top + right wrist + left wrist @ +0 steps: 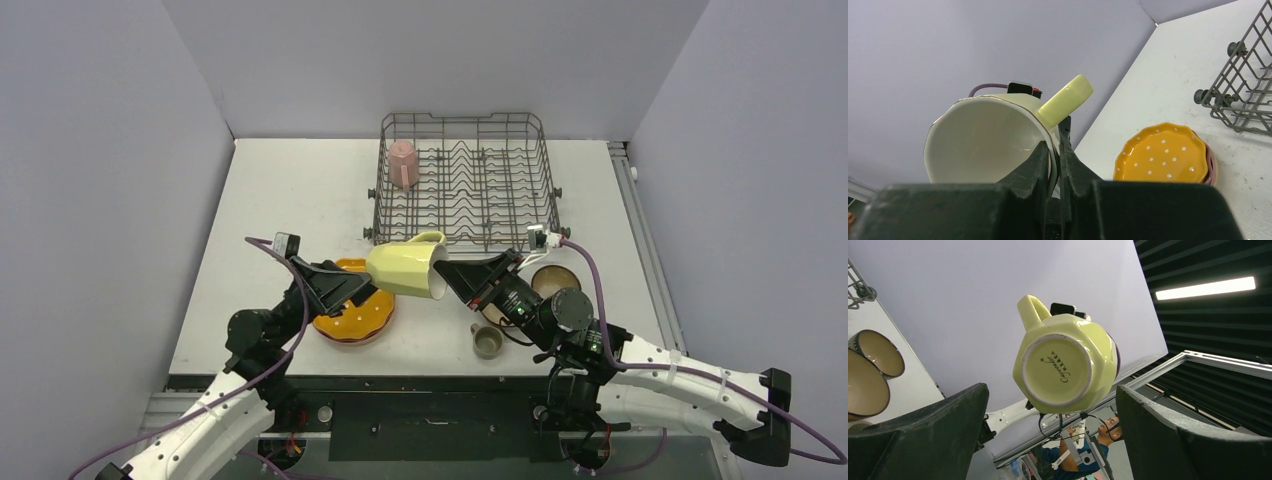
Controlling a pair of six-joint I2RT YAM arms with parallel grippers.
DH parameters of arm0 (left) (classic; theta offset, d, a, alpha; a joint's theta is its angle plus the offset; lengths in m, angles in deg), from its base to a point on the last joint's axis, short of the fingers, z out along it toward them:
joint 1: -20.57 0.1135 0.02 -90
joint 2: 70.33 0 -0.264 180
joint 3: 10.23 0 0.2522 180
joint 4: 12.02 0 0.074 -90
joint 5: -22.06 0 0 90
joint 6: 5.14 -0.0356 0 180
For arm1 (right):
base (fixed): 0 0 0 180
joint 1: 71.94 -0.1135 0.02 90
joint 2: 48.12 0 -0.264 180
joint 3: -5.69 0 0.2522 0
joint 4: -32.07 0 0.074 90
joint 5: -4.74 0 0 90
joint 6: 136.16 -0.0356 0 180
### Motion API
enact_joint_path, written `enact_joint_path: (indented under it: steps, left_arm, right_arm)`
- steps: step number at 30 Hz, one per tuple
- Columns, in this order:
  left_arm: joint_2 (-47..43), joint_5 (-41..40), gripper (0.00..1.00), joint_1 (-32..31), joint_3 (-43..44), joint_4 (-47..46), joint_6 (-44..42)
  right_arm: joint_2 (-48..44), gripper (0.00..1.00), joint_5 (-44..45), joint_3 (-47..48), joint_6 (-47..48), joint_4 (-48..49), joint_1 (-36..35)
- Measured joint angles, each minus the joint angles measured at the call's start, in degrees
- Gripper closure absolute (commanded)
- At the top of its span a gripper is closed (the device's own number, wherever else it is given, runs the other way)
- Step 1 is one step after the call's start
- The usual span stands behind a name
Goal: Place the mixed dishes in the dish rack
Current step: Turn the cup upside down in the dish rack.
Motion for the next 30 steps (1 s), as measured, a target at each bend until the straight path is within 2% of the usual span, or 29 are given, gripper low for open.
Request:
enact_joint_path:
  steps: [9,30]
  left_arm:
    - [0.4,-0.1,0.04,0.0,-0.3,-4.5,2.4]
    - [3.5,-0.3,0.04,0.0,-0.2,-8.4,3.5]
  right_arm:
    - [2.8,1.00,0.0,-0.7,1.0,4.7,-1.2]
    - [7.1,1.00,0.1,-1.3,1.9,12.1,-2.2]
